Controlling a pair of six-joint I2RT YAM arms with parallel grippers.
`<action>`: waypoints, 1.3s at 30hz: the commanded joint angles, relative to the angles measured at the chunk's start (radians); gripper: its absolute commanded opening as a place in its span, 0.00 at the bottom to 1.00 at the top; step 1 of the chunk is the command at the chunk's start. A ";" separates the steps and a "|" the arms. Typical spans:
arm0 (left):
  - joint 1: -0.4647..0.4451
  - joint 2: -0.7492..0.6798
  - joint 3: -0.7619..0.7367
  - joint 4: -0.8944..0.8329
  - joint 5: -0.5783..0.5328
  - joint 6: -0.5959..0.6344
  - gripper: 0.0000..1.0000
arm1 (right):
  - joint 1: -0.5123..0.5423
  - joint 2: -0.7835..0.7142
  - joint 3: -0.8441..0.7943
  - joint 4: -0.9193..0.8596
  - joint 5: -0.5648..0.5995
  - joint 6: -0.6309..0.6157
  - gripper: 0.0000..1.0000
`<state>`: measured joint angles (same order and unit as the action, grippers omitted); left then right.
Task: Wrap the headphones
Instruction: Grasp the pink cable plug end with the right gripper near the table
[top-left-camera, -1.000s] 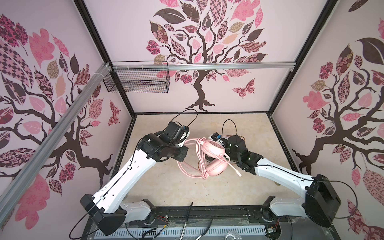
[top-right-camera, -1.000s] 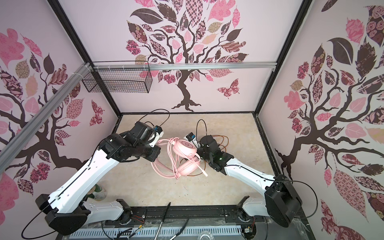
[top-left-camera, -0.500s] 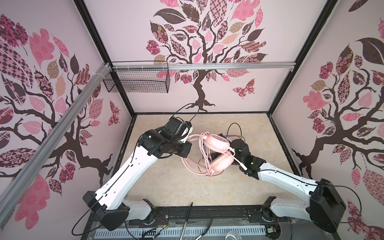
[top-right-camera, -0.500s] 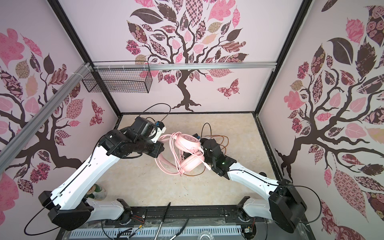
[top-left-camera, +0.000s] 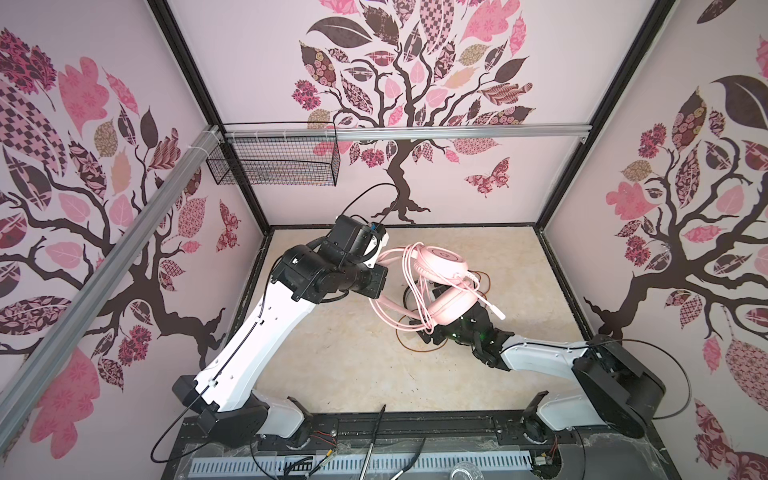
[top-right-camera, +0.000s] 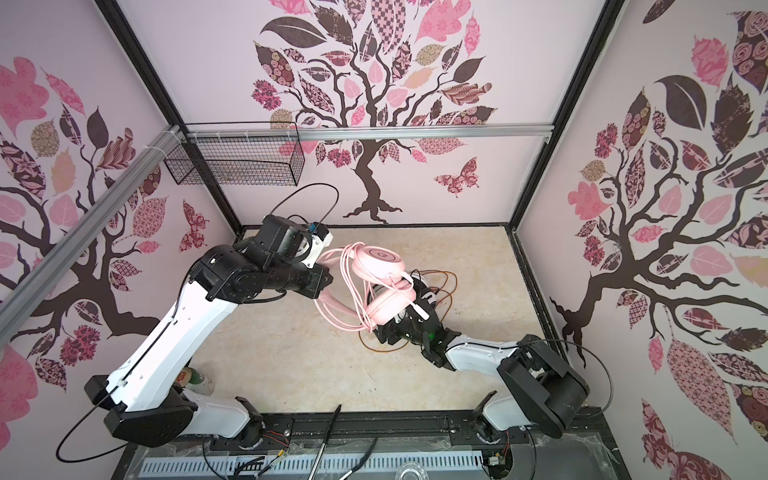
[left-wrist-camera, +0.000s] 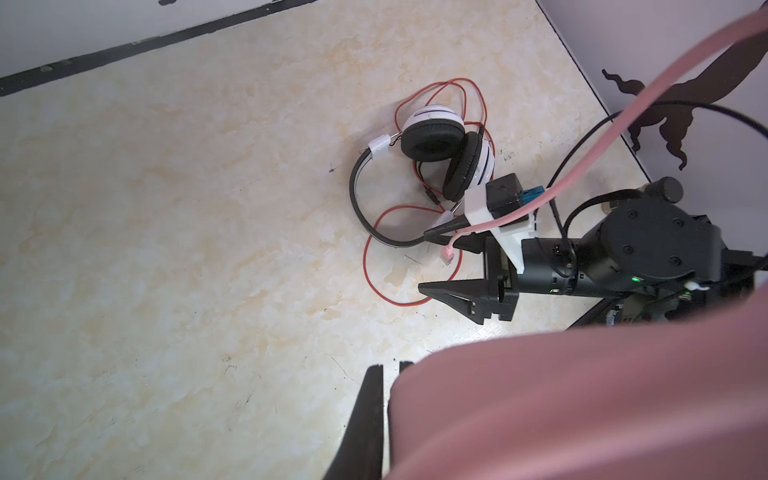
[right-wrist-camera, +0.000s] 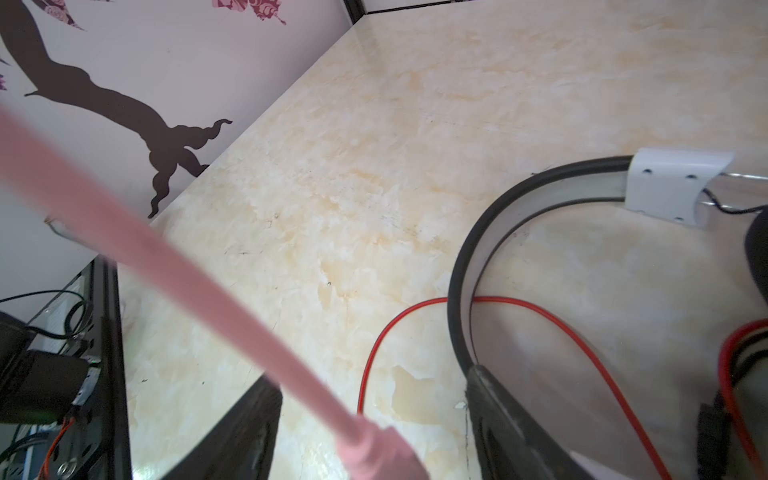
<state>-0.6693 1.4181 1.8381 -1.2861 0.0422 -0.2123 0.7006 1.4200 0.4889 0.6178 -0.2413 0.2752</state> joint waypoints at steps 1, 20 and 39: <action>0.004 -0.006 0.062 0.032 0.029 -0.019 0.00 | -0.003 0.043 0.031 0.078 0.038 0.024 0.69; 0.005 0.003 0.081 0.027 0.028 -0.004 0.00 | -0.001 0.152 0.126 0.119 -0.122 0.033 0.52; 0.014 0.022 0.095 0.034 0.011 -0.008 0.00 | -0.001 0.098 0.019 0.161 -0.151 0.043 0.25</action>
<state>-0.6598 1.4456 1.8797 -1.3109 0.0235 -0.2054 0.6987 1.5600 0.5182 0.7643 -0.3725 0.3286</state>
